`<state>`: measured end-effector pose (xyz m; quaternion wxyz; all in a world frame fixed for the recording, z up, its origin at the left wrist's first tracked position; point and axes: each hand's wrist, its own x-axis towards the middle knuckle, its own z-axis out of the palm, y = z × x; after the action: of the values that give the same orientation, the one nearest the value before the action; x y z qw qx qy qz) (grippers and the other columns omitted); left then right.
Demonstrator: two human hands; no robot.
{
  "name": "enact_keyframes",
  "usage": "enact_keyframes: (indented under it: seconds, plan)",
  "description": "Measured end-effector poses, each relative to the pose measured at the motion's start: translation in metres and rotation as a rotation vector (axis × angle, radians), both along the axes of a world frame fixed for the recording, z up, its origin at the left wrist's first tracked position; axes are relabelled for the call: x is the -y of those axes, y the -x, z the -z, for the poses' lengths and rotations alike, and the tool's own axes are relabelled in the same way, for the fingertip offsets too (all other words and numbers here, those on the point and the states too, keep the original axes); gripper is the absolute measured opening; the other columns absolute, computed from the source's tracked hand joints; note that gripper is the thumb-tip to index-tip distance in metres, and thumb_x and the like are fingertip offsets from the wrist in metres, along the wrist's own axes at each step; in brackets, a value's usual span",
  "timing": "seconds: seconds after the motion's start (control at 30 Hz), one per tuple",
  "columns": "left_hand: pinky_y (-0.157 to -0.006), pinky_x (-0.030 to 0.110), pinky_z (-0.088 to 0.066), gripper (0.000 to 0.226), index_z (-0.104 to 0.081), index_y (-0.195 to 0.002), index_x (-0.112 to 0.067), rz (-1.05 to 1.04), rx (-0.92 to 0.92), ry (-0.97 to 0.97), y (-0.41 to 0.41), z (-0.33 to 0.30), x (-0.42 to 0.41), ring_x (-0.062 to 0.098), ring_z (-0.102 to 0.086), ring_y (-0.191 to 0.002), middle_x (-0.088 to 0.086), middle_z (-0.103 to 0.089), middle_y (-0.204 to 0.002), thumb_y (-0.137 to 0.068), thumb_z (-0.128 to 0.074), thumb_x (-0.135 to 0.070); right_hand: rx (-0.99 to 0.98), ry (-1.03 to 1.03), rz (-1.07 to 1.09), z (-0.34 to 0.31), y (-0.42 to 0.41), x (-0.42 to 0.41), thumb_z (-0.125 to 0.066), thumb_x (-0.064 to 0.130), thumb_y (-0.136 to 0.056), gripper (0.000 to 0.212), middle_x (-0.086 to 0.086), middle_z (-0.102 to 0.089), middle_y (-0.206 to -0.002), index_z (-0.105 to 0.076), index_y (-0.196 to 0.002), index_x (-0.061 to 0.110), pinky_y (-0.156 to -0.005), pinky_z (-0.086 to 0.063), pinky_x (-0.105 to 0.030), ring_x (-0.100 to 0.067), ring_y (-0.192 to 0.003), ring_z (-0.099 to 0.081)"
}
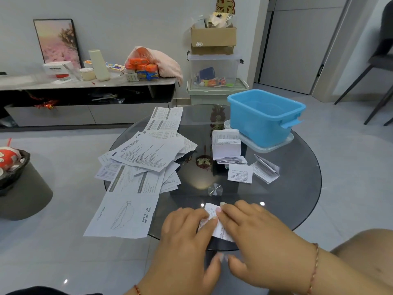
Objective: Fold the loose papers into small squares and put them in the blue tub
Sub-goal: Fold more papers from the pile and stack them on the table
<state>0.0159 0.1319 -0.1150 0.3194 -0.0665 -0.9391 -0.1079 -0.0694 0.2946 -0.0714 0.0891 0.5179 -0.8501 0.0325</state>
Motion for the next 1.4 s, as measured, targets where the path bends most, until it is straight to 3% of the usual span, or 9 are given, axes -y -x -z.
enact_keyframes:
  seconds: [0.1,0.2,0.4,0.57,0.67,0.77,0.87,1.17,1.4]
  plan:
    - [-0.089,0.035,-0.035,0.056,-0.067,-0.105,-0.017,0.032,0.003,0.084,0.0,0.006,-0.003,0.017,-0.049,-0.089,-0.004,-0.059,-0.099,-0.056,-0.063,-0.045,-0.119,-0.039,-0.016,0.009,-0.01,0.002,-0.046,0.055,-0.053,0.066,0.003,-0.061,-0.081,-0.074,-0.091,0.009,-0.056,-0.05,-0.023,-0.015,-0.074,-0.045]
    - [-0.093,0.034,-0.038,0.031,-0.07,-0.092,-0.017,0.029,-0.045,0.069,0.002,0.01,-0.002,0.017,-0.052,-0.082,-0.005,-0.061,-0.09,-0.065,-0.063,-0.031,-0.08,-0.046,-0.038,0.005,-0.016,0.004,-0.06,0.055,-0.037,0.048,0.01,-0.051,-0.066,-0.07,-0.068,0.02,-0.047,-0.04,-0.018,-0.01,-0.062,-0.045]
    - [-0.103,0.037,-0.037,0.01,-0.064,-0.08,-0.023,0.068,-0.064,-0.141,-0.001,0.007,0.006,0.004,-0.054,-0.084,-0.011,-0.06,-0.091,-0.079,-0.059,-0.032,0.282,0.079,-0.034,-0.007,0.012,-0.01,-0.047,0.06,-0.068,0.045,0.016,-0.051,-0.095,-0.061,-0.101,0.033,-0.075,-0.036,-0.014,-0.004,-0.089,-0.046]
    - [-0.08,0.023,-0.052,0.022,-0.068,-0.084,-0.024,-0.084,0.065,-0.278,-0.004,-0.001,0.004,0.002,-0.055,-0.092,-0.012,-0.057,-0.105,-0.079,-0.054,-0.04,0.467,0.274,0.056,0.005,0.026,-0.005,-0.056,0.053,-0.078,0.028,0.016,-0.053,-0.074,-0.069,-0.078,0.028,-0.066,-0.034,-0.01,0.001,-0.08,-0.047]
    - [-0.073,0.01,-0.045,0.01,-0.065,-0.077,-0.024,-0.153,0.094,-0.334,-0.005,0.001,0.001,0.005,-0.058,-0.09,-0.015,-0.051,-0.108,-0.075,-0.067,-0.034,0.526,0.364,0.146,0.01,0.026,-0.001,-0.07,0.04,-0.079,0.022,0.016,-0.052,-0.068,-0.064,-0.064,0.025,-0.063,-0.032,-0.01,0.0,-0.078,-0.049]
    - [-0.075,0.008,-0.033,0.034,-0.049,-0.061,-0.032,-0.225,0.131,-0.437,-0.002,0.0,0.0,0.004,-0.052,-0.092,-0.016,-0.052,-0.104,-0.071,-0.08,-0.026,0.515,0.391,0.206,0.01,0.021,0.001,-0.071,0.039,-0.079,0.028,0.013,-0.052,-0.069,-0.055,-0.059,0.027,-0.064,-0.032,-0.011,-0.002,-0.077,-0.048]
    - [-0.071,0.016,-0.036,0.043,-0.041,-0.058,-0.035,-0.267,0.132,-0.404,0.001,-0.002,0.0,0.006,-0.051,-0.087,-0.018,-0.051,-0.096,-0.067,-0.082,-0.028,0.469,0.375,0.238,0.01,0.017,0.006,-0.067,0.043,-0.08,0.029,0.011,-0.051,-0.076,-0.051,-0.061,0.029,-0.067,-0.03,-0.013,-0.002,-0.078,-0.044]
    - [-0.071,0.024,-0.033,0.036,-0.047,-0.054,-0.031,-0.33,0.198,-0.385,0.007,-0.007,0.0,0.002,-0.044,-0.086,-0.024,-0.046,-0.087,-0.068,-0.079,-0.037,0.457,0.293,0.361,0.009,0.011,0.013,-0.061,0.045,-0.084,0.033,0.014,-0.045,-0.087,-0.046,-0.061,0.027,-0.077,-0.029,-0.018,-0.002,-0.089,-0.039]
    - [-0.069,0.015,-0.034,0.027,-0.047,-0.072,-0.035,-0.254,0.249,-0.486,0.006,-0.018,0.011,0.003,-0.044,-0.088,-0.02,-0.048,-0.084,-0.075,-0.074,-0.029,0.48,0.281,0.386,0.005,0.01,0.013,-0.061,0.047,-0.083,0.03,0.013,-0.042,-0.088,-0.044,-0.068,0.028,-0.078,-0.029,-0.02,-0.003,-0.089,-0.038]
